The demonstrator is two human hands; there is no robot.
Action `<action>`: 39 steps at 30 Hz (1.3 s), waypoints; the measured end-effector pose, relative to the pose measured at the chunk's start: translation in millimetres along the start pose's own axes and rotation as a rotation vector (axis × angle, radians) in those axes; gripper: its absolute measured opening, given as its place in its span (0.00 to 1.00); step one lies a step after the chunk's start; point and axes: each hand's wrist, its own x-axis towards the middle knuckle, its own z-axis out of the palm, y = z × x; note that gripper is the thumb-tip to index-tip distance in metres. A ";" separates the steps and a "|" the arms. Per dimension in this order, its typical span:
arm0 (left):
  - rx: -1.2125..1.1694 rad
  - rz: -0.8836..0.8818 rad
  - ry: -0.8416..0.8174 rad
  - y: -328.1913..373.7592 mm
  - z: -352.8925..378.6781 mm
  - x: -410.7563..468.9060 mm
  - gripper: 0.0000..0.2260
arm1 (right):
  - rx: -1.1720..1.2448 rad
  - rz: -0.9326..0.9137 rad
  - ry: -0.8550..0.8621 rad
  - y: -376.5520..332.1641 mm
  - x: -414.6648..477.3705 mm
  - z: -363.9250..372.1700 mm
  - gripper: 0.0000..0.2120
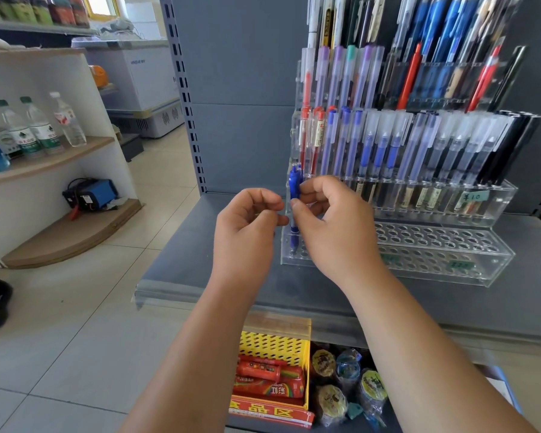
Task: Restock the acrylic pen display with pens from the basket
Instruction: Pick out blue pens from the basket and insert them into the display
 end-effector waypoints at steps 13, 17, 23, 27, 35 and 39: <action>0.078 -0.024 0.013 1.6 -0.7 -2.8 0.15 | -0.060 0.015 -0.011 5.7 -6.5 -1.3 0.09; 0.122 -0.027 -0.004 3.2 0.9 -6.3 0.16 | -0.025 0.027 0.026 5.5 -7.1 -3.0 0.07; 0.233 0.067 -0.048 16.7 2.1 -20.9 0.17 | -0.129 -0.096 0.029 -11.1 -26.6 -29.2 0.06; 0.582 0.189 -0.149 21.5 -1.4 -59.0 0.13 | -0.342 -0.157 -0.071 -27.4 -66.2 -62.2 0.08; 0.949 0.181 -0.413 -30.6 -8.6 -163.0 0.15 | -0.585 0.008 -0.282 -0.7 -167.8 -80.2 0.10; 1.023 0.040 -0.491 -73.1 -17.8 -221.5 0.14 | -0.640 0.131 -0.440 33.6 -226.6 -71.1 0.11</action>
